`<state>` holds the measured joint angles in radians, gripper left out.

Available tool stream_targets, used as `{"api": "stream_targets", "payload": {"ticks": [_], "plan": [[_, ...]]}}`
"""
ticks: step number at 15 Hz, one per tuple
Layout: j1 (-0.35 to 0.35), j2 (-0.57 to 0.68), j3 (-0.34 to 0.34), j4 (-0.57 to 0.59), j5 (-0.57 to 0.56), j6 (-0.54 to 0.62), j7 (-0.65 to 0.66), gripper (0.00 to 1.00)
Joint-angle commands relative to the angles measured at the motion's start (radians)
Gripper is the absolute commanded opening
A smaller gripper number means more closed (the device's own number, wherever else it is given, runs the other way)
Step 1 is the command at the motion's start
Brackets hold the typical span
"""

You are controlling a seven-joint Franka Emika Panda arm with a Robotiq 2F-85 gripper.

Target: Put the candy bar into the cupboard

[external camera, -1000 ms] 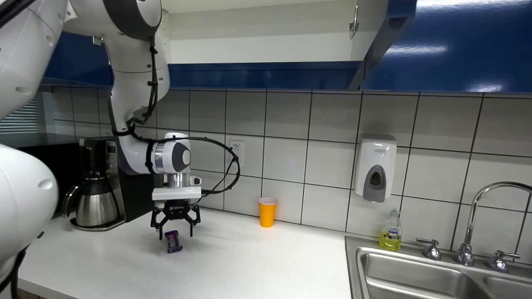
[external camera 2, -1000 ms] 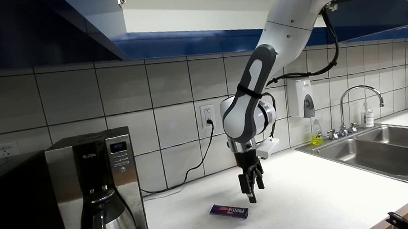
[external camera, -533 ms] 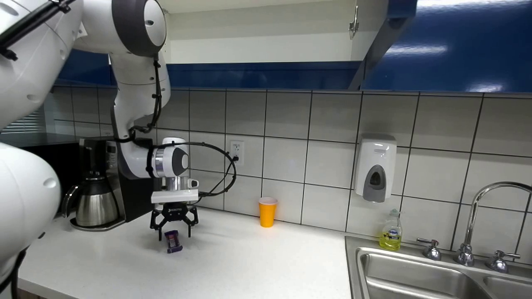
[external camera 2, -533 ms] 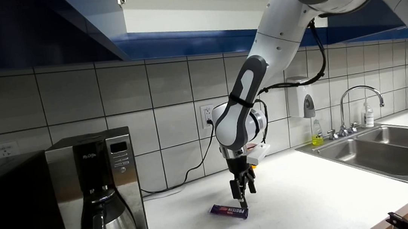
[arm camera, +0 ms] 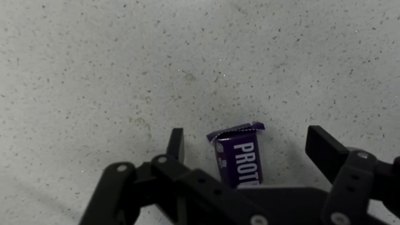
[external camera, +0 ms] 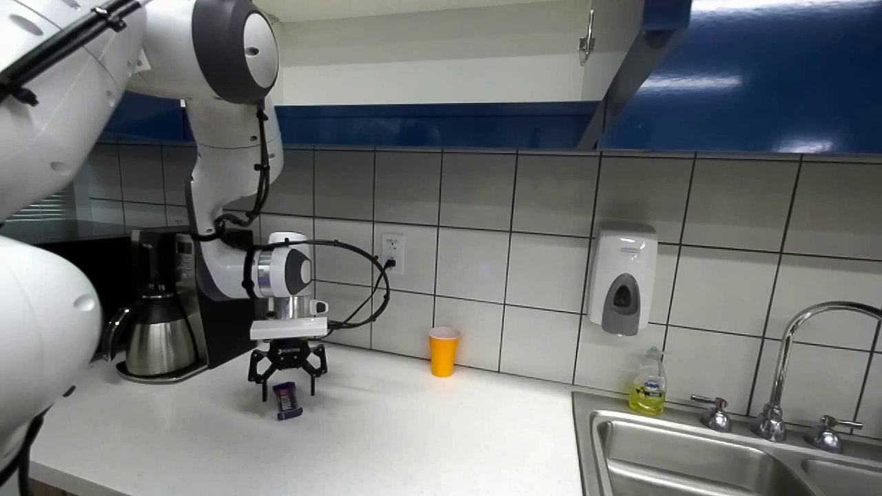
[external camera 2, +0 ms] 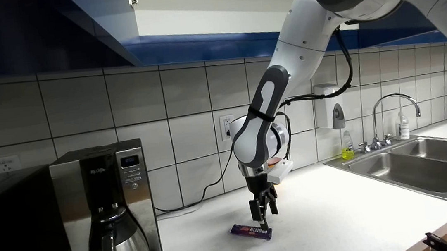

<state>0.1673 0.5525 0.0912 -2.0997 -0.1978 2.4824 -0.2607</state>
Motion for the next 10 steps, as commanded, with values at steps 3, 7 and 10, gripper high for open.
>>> {"api": "stream_targets", "payload": {"ticks": [3, 7, 10], "plan": [[-0.005, 0.019, 0.007, 0.025, -0.024, -0.008, 0.004, 1.0], [0.004, 0.05, 0.003, 0.067, -0.041, -0.019, 0.002, 1.0], [0.012, 0.078, 0.003, 0.103, -0.061, -0.027, -0.002, 1.0]]}}
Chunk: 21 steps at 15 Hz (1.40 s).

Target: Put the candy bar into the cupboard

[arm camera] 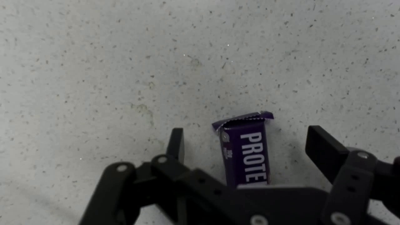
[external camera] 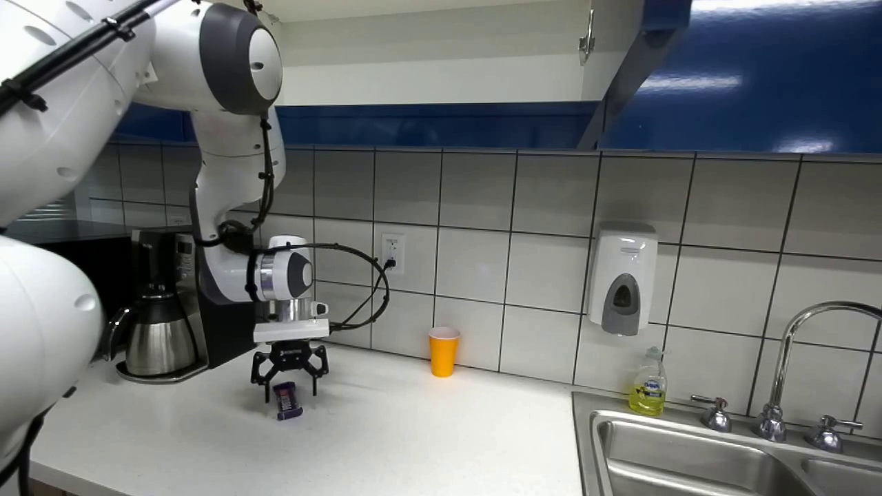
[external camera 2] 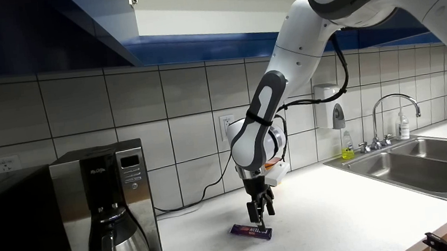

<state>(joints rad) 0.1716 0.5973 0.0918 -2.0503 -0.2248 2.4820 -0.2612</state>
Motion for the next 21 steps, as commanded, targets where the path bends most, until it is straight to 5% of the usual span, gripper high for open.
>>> {"api": "stream_targets", "payload": {"ticks": [1, 21], "plan": [[0.012, 0.042, 0.004, 0.066, -0.04, -0.031, -0.002, 1.0], [0.042, 0.118, 0.004, 0.143, -0.076, -0.036, -0.003, 1.0]]}}
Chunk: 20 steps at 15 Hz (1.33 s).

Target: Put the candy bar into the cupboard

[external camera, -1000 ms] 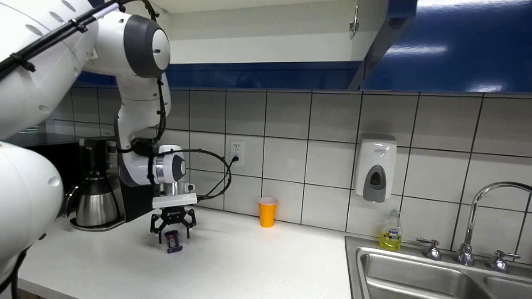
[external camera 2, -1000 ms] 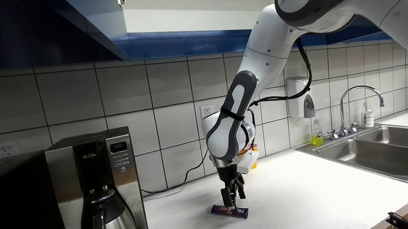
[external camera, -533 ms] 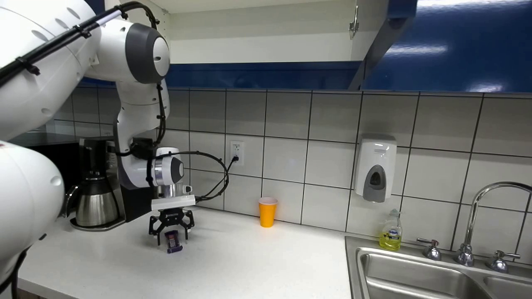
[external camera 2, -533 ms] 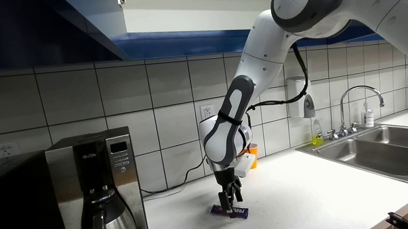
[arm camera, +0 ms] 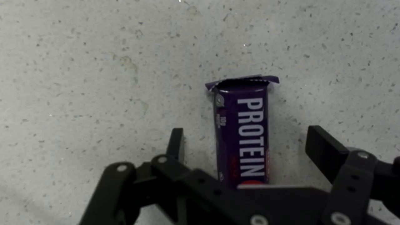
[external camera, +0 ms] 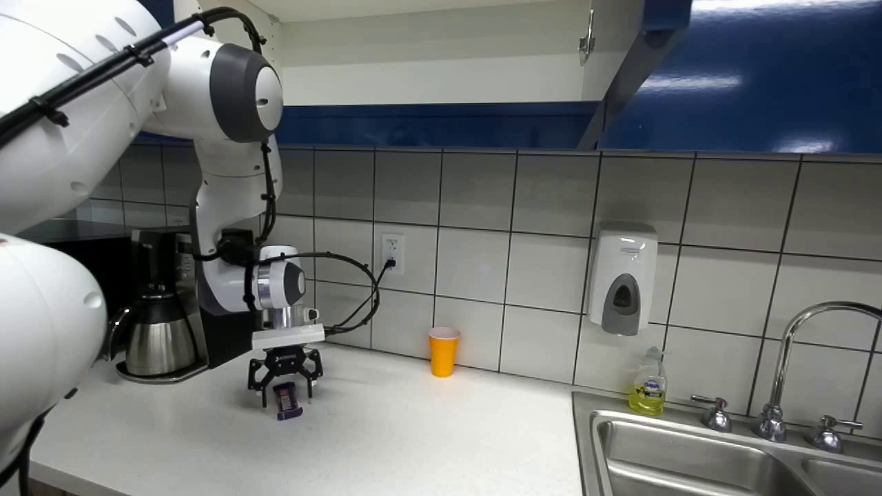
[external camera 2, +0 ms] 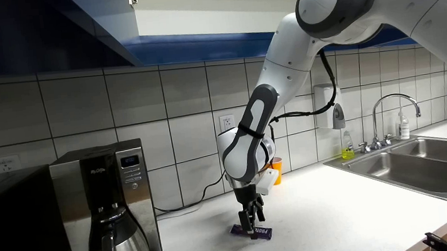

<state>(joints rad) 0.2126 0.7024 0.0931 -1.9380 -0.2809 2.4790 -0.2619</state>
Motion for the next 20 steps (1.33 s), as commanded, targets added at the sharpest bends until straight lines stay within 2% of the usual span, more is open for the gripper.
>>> {"api": "stream_targets", "payload": {"ticks": [1, 4, 5, 6, 13, 14, 20], "plan": [[0.002, 0.015, 0.003, 0.033, -0.02, -0.034, -0.002, 1.0], [0.0, 0.022, 0.004, 0.04, -0.018, -0.037, -0.003, 1.0], [-0.001, 0.023, 0.005, 0.04, -0.017, -0.038, -0.005, 0.75], [-0.001, 0.024, 0.004, 0.041, -0.017, -0.037, -0.004, 0.74], [-0.004, 0.03, 0.011, 0.048, -0.013, -0.049, -0.01, 0.19], [-0.005, 0.03, 0.012, 0.051, -0.012, -0.053, -0.011, 0.15], [-0.006, 0.017, 0.011, 0.038, -0.008, -0.056, -0.001, 0.14]]}}
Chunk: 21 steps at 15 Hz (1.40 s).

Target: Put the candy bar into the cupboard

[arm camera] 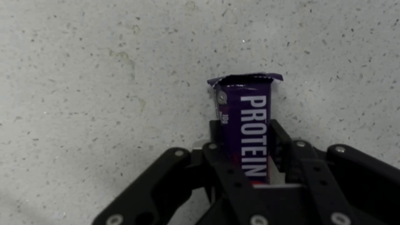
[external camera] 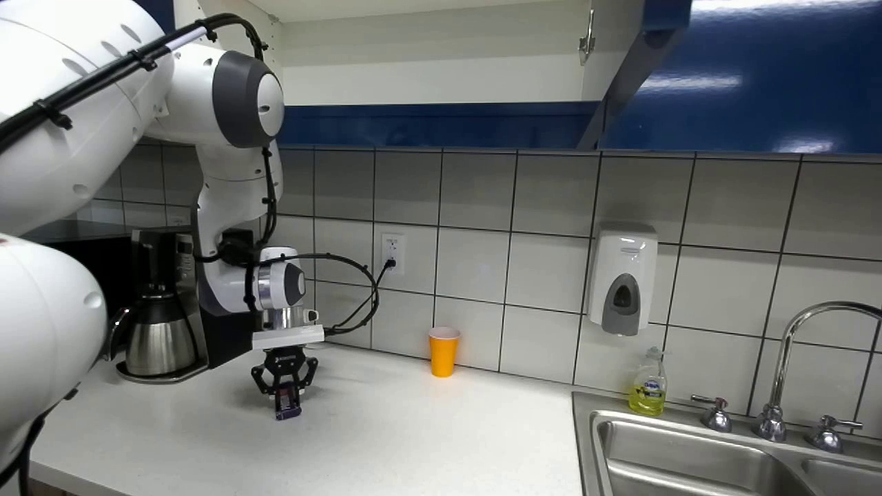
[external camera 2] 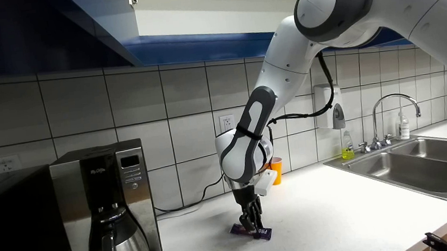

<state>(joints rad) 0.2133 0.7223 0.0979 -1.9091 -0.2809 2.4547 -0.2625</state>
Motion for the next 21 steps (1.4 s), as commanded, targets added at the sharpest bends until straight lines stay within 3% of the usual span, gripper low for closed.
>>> {"api": "stream_targets", "payload": {"ticks": [1, 9, 14, 21], "plan": [[-0.011, -0.021, 0.009, -0.007, -0.003, -0.029, 0.001, 0.14], [-0.038, -0.163, 0.029, -0.137, 0.027, -0.003, -0.003, 0.14], [-0.071, -0.287, 0.055, -0.268, 0.121, 0.036, 0.019, 0.14], [-0.063, -0.476, 0.026, -0.506, 0.211, 0.23, 0.179, 0.14]]}}
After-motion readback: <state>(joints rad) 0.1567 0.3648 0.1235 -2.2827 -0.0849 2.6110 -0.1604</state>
